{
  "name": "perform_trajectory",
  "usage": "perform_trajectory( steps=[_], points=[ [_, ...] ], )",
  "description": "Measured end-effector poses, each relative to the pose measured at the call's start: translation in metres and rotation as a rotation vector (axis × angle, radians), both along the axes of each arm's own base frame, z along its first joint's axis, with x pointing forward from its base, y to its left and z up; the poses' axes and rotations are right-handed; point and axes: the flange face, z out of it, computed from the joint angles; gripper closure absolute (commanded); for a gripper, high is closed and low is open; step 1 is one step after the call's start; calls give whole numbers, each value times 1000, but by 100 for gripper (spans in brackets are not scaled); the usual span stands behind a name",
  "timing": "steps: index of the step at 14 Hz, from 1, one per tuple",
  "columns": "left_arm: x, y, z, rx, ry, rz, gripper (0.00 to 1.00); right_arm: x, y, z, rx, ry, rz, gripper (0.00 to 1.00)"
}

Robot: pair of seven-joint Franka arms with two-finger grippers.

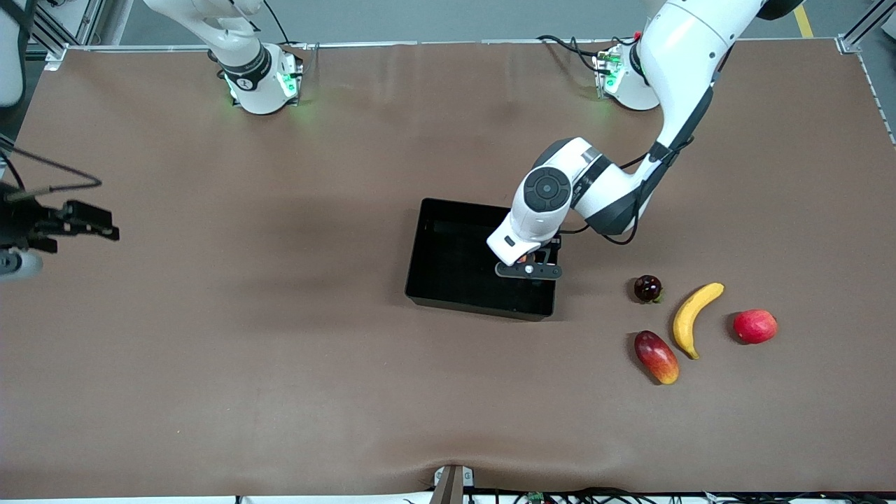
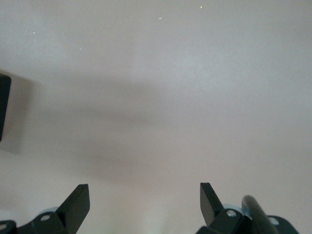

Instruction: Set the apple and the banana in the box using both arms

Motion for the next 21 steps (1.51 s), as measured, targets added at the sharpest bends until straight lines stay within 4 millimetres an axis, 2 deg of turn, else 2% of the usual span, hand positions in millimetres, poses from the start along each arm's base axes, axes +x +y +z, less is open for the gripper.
perform_trajectory(
  steps=[2, 4, 6, 10, 15, 16, 18, 21],
  points=[
    [-2, -3, -4, -3, 3, -5, 100, -25, 5, 3, -3, -23, 7, 0],
    [-2, -4, -8, -10, 3, -5, 100, -39, 6, 1, 3, -33, 5, 0],
    [-2, -7, -13, -21, -2, -2, 100, -40, 6, 3, 59, -56, -13, 0],
    [-10, -16, -25, 18, -26, -7, 100, -40, -19, 3, 88, -63, -61, 0],
    [-15, -20, -35, 43, -41, 15, 98, -41, -12, 8, 75, -54, -214, 0],
    [-16, -22, -35, 44, -41, 29, 75, -42, -12, 11, 71, -60, -227, 0],
    [-20, -26, -36, 46, -40, 46, 0, -42, -14, 20, 49, -77, -232, 0],
    [-18, -26, -35, 44, -43, 51, 0, -42, -12, 29, -6, -100, -223, 0]
  ],
)
